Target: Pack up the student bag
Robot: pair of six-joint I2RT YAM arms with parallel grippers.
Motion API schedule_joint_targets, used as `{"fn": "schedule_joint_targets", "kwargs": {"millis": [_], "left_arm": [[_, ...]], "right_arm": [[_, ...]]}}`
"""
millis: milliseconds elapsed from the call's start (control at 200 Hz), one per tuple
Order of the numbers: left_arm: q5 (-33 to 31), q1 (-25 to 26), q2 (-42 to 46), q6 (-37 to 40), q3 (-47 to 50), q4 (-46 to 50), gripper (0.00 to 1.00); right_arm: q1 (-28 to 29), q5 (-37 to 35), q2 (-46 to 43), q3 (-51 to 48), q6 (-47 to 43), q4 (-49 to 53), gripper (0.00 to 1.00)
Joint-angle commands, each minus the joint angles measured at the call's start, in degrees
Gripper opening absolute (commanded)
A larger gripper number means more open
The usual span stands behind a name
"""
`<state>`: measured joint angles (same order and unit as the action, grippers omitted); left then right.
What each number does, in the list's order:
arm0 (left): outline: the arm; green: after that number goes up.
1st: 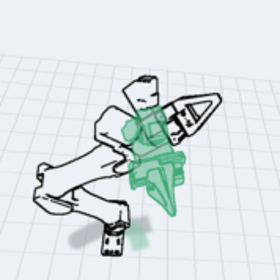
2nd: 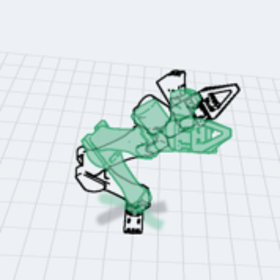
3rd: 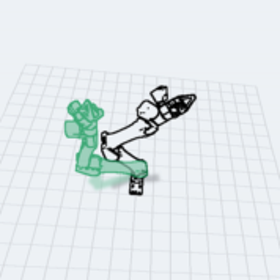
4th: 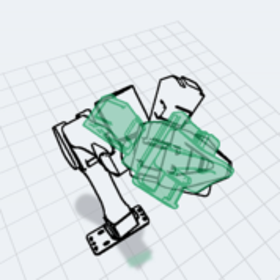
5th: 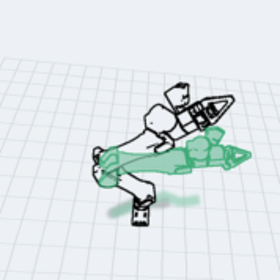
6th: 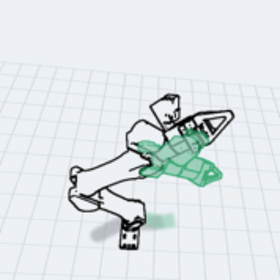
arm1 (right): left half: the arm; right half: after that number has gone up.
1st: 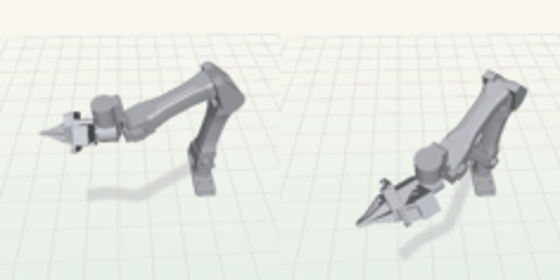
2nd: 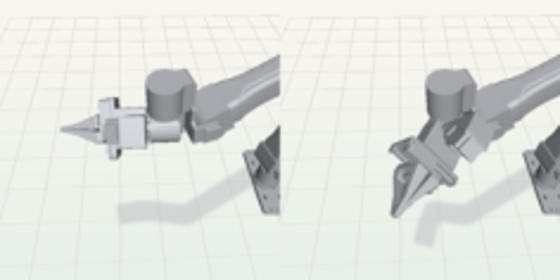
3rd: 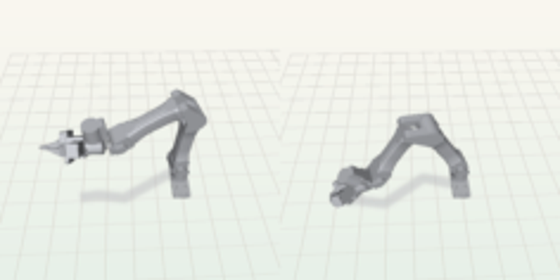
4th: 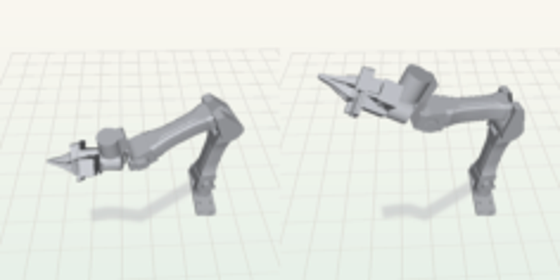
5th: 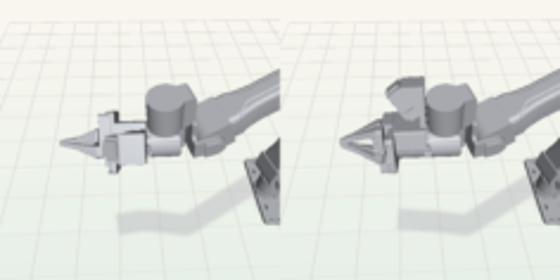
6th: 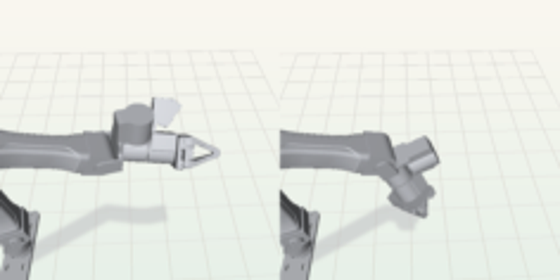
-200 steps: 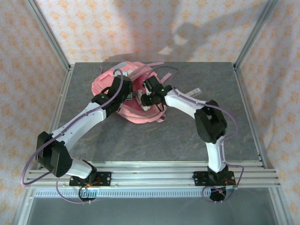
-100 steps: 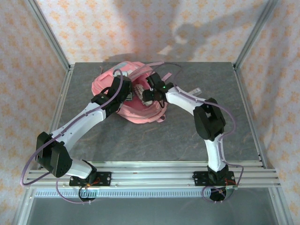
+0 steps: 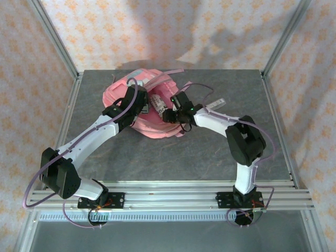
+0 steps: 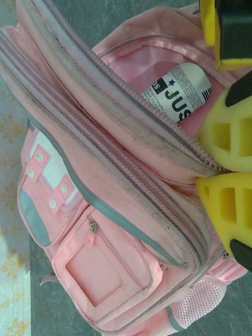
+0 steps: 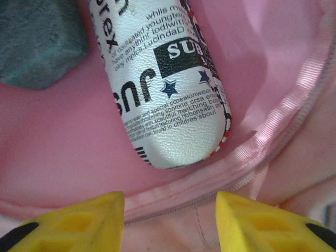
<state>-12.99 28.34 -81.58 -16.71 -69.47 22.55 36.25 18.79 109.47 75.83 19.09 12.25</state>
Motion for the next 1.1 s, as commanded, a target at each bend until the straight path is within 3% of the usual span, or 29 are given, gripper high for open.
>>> {"fn": "schedule_joint_targets", "kwargs": {"millis": [0,145,260,375,776,1096], "left_arm": [[0.7,-0.1,1.8,-2.3,-1.1,-3.9,0.00],[1.0,0.1,2.1,-2.5,-0.7,-3.8,0.00],[1.3,0.1,2.4,-2.7,0.1,-3.8,0.00],[1.5,0.3,2.6,-3.1,1.1,-4.0,0.00],[2.2,1.1,3.3,-4.4,2.9,-3.4,0.00],[1.1,1.1,4.3,-4.2,3.3,-3.7,0.00]], "right_arm": [[-0.5,0.7,3.9,2.9,3.1,-3.1,0.48],[-1.4,2.7,8.0,6.7,5.4,-4.4,0.47],[-1.9,3.4,9.4,8.5,7.2,-7.3,0.31],[-2.2,3.2,10.2,10.7,9.2,-10.4,0.23],[-3.3,6.7,19.8,23.2,12.0,-14.2,0.25],[-3.2,1.6,5.2,4.8,11.5,-15.0,0.33]]}}
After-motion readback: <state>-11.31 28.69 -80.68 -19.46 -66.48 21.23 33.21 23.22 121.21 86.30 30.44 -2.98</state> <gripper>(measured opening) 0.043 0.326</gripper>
